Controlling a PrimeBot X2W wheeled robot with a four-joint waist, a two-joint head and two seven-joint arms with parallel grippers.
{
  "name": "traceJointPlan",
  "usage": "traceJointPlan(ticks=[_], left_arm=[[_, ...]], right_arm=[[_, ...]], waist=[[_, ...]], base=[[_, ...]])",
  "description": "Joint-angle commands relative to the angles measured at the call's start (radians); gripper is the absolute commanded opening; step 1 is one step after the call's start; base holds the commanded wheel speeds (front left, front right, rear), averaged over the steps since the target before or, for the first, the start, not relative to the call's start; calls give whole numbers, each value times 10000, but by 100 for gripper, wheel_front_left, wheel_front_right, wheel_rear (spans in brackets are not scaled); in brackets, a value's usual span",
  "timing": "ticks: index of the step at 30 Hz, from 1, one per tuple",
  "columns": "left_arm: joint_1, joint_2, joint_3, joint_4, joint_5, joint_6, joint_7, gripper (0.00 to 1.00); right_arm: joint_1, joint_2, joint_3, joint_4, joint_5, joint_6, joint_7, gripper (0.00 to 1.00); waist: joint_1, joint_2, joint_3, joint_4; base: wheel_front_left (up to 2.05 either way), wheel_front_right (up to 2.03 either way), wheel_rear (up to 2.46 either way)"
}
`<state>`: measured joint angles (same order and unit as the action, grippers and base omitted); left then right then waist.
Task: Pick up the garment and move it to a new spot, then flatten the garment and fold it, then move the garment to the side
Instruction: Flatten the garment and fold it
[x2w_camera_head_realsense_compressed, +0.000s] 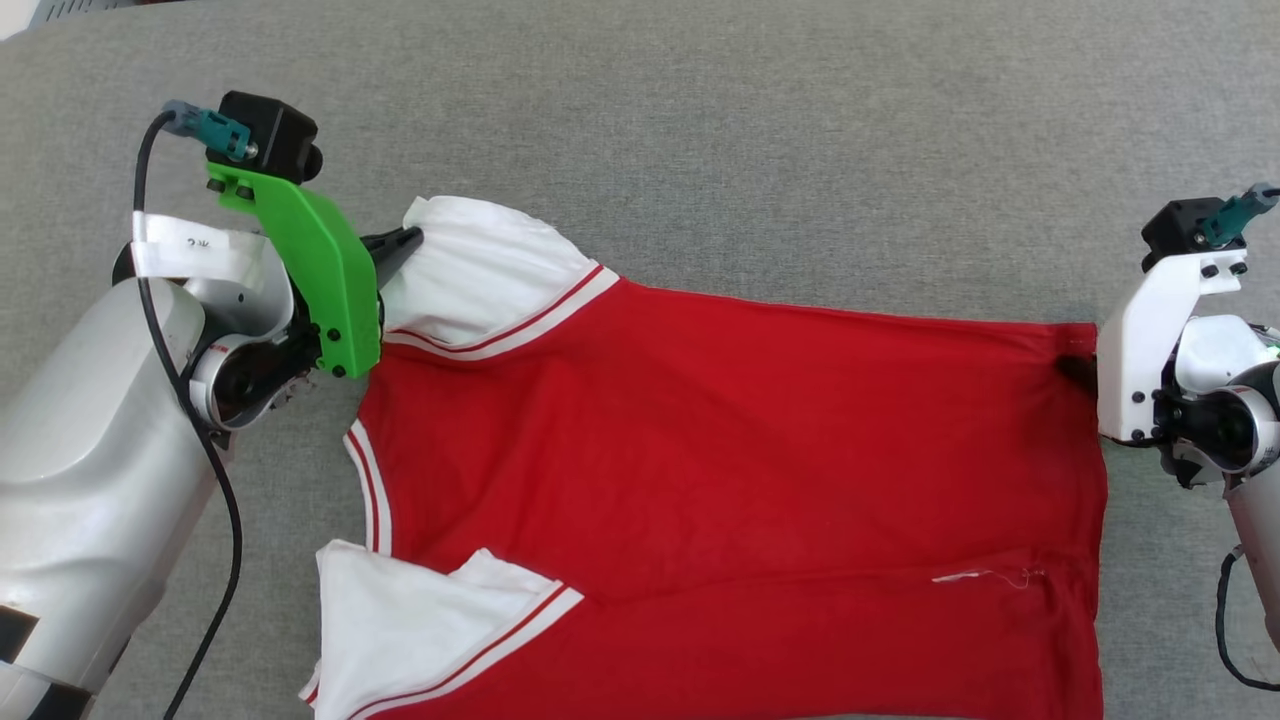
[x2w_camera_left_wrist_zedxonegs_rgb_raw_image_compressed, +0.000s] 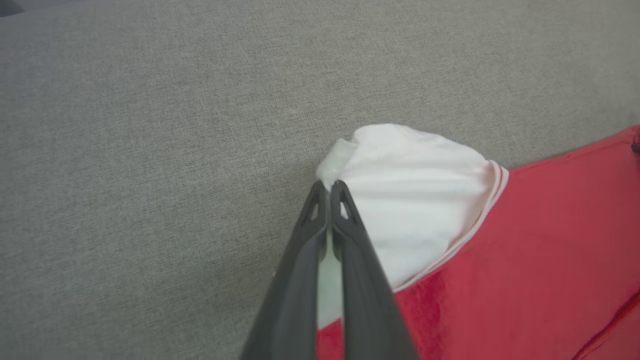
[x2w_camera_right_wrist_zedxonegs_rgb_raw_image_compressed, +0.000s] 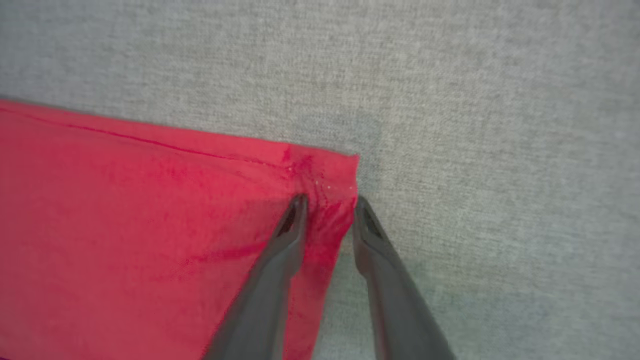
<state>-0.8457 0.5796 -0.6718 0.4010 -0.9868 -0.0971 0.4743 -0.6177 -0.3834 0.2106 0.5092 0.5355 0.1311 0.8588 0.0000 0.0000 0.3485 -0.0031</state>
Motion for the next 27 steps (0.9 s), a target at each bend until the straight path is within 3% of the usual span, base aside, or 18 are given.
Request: traceJointPlan(ticks=[1, 8, 14, 20, 27], left_arm=[[159, 54, 93, -30, -24, -9, -241, 0], [316, 253, 370, -100, 74, 24, -1027, 0], [1320, 574, 582, -704, -17, 263, -1709, 0], [3333, 948, 859, -1785, -290, 962, -2614, 0], [6018, 1103, 1063, -3000, -767, 1854, -3615, 0]], right_arm=[[193, 144, 104, 377, 139, -4, 40, 0], [-243, -113, -328, -194, 265, -4, -638, 0], [537, -316, -552, -1088, 177, -4, -1122, 0], [2121, -213, -932, -2139, -132, -4, -1862, 0], [4060, 527, -1488, -2969, -524, -4, -2576, 0]], waist=[[0, 0, -45, 44], [0, 0, -503, -2], [0, 0, -1153, -65], [0, 0, -1830, -47], [0, 0, -2461, 117]], base=[[0, 0, 0], [0, 0, 0], [0, 0, 0], [0, 0, 0], [0, 0, 0]])
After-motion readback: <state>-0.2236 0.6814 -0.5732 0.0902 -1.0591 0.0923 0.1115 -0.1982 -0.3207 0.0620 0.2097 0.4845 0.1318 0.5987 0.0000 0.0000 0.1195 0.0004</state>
